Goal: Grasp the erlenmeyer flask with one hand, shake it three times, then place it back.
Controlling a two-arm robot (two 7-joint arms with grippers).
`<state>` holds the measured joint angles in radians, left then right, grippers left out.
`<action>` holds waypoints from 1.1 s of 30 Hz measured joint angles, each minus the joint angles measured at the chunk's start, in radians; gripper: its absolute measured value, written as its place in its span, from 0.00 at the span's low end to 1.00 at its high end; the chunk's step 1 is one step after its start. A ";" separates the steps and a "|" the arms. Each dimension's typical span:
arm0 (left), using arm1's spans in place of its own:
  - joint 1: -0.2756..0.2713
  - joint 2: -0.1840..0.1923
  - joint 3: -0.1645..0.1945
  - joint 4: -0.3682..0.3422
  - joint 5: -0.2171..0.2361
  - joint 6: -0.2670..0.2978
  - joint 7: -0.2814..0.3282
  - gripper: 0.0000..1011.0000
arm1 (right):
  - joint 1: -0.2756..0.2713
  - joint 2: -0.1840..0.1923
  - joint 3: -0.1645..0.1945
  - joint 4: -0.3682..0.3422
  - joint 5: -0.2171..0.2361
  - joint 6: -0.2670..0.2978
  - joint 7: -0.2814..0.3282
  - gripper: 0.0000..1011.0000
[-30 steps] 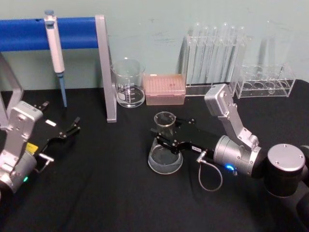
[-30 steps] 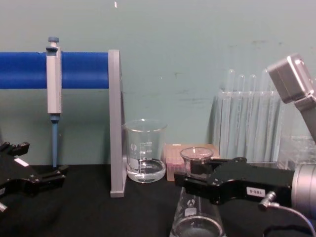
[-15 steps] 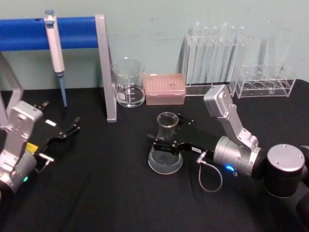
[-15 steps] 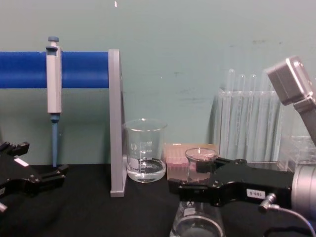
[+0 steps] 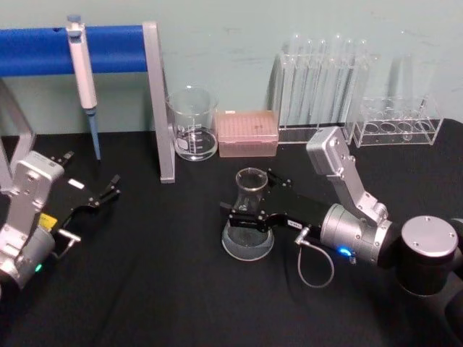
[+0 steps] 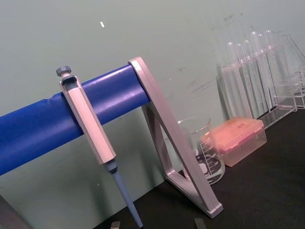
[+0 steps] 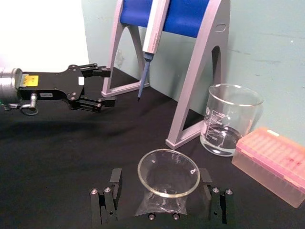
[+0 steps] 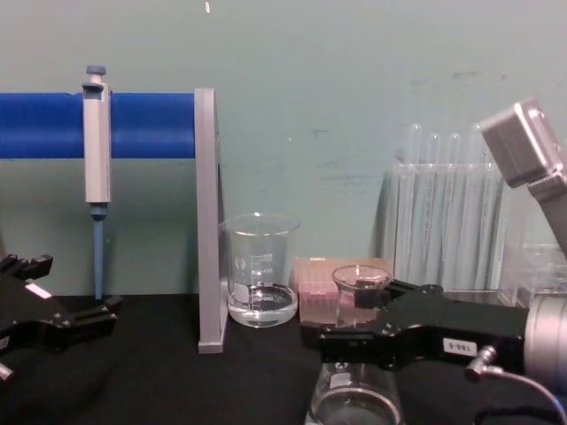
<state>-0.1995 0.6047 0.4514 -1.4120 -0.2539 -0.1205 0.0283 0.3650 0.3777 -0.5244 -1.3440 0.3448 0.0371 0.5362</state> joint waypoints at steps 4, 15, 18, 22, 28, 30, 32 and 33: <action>0.000 0.000 0.000 0.000 0.000 0.000 0.000 0.99 | -0.011 0.012 0.006 -0.013 0.012 0.000 0.011 0.99; 0.000 0.000 0.000 0.000 0.000 0.000 0.000 0.99 | -0.069 0.082 0.037 -0.089 0.038 0.003 0.020 0.99; 0.000 0.000 0.000 0.000 0.000 0.000 0.000 0.99 | -0.085 0.101 0.046 -0.108 0.045 0.000 0.025 0.99; 0.000 0.000 0.000 0.000 0.000 0.000 0.000 0.99 | -0.116 0.140 0.064 -0.148 0.061 -0.007 0.036 0.99; 0.000 0.000 0.000 0.000 0.000 0.000 0.000 0.99 | -0.145 0.183 0.084 -0.186 0.083 -0.017 0.051 0.99; 0.000 0.000 0.000 0.000 0.000 0.000 0.000 0.99 | -0.150 0.191 0.088 -0.193 0.086 -0.019 0.053 0.99; 0.000 0.000 0.000 0.000 0.000 0.000 0.000 0.99 | -0.155 0.202 0.093 -0.200 0.089 -0.022 0.055 0.99; 0.000 0.000 0.000 0.000 0.000 0.000 0.000 0.99 | -0.156 0.205 0.094 -0.201 0.090 -0.023 0.055 0.99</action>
<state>-0.1996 0.6047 0.4514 -1.4120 -0.2539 -0.1205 0.0283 0.2094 0.5823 -0.4309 -1.5448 0.4344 0.0139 0.5916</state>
